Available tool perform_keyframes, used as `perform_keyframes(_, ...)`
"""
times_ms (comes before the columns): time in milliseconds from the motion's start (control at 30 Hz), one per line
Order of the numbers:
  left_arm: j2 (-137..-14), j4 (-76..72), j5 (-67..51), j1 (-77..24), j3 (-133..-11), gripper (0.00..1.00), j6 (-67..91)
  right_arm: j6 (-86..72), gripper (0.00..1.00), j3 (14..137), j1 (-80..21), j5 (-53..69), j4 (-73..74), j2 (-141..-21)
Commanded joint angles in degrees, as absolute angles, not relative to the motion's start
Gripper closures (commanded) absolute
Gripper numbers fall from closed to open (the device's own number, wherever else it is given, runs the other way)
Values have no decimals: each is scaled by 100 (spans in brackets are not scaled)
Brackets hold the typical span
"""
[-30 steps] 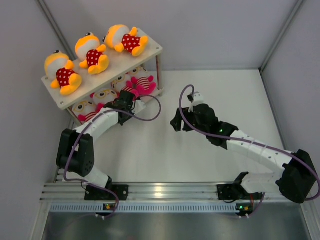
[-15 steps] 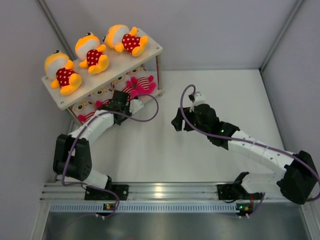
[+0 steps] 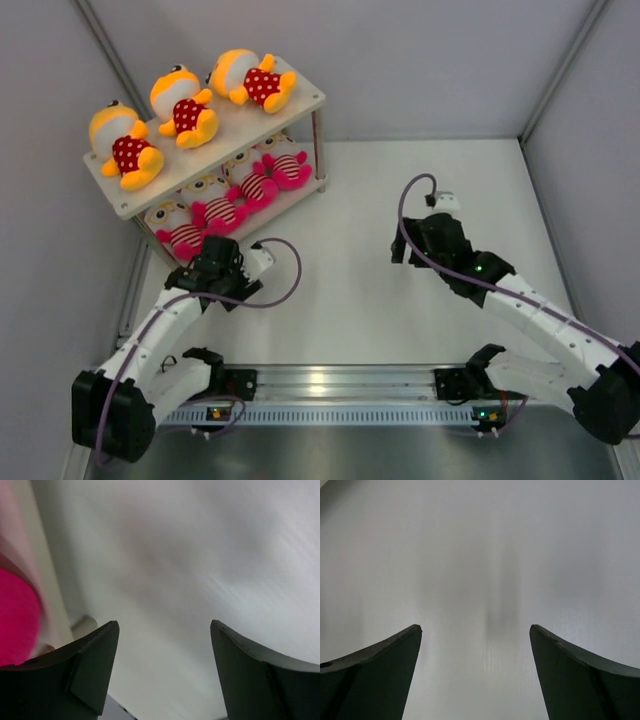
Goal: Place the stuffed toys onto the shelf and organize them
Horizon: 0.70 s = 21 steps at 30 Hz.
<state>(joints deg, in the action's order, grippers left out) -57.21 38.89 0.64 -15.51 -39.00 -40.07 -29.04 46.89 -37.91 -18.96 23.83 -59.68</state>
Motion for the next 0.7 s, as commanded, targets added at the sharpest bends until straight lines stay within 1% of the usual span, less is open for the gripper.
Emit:
perform_keyframes(0,-4637,4157,746,-1494,-3201,19,-3745,-3032,10,4361,-3157,-2408,3355,-5101)
perform_keyframes(33,-4380,4149,799,-1485,-3060,2,-3666,-3041,6,4281,-3007,-2452,3444,-4898)
perform_keyframes(100,-3678,4044,1175,-1485,-2664,2,-3499,-3059,3,4079,-2647,-2714,3646,-4215)
perform_keyframes(133,-3535,3973,1291,-1442,-2498,2,-3237,-3093,1,4026,-2541,-2846,3830,-3984)
perform_keyframes(167,-3429,3886,1370,-1363,-2435,2,-3095,-3111,1,3991,-2523,-3004,3936,-3512)
perform_keyframes(233,-3139,3666,1756,-1144,-2251,2,-2927,-3199,1,3876,-2514,-3356,4147,-3017)
perform_keyframes(267,-2894,3595,1923,-1108,-2189,2,-2831,-3312,1,3824,-2522,-3471,4105,-2484)
perform_keyframes(300,-2761,3543,2116,-1029,-2145,2,-2700,-3200,1,3701,-2531,-3359,4000,-2200)
perform_keyframes(333,-2612,3498,2196,-976,-2101,2,-2637,-3130,1,3596,-2531,-3270,3686,-1928)
perform_keyframes(367,-2445,3420,2249,-923,-2109,2,-2593,-3085,1,3508,-2531,-3226,3578,-1420)
perform_keyframes(467,-2277,3393,2329,-747,-2057,2,-2558,-3129,0,3182,-2523,-3217,3314,-566)
perform_keyframes(567,-2171,3375,2470,-668,-2039,2,-2523,-3103,1,3094,-2549,-3225,3296,-55)
perform_keyframes(633,-2127,3349,2531,-615,-1995,2,-2514,-3129,1,3111,-2557,-3374,3322,-18)
perform_keyframes(667,-2101,3340,2557,-607,-1986,2,-2514,-3129,1,3120,-2549,-3419,3348,200)
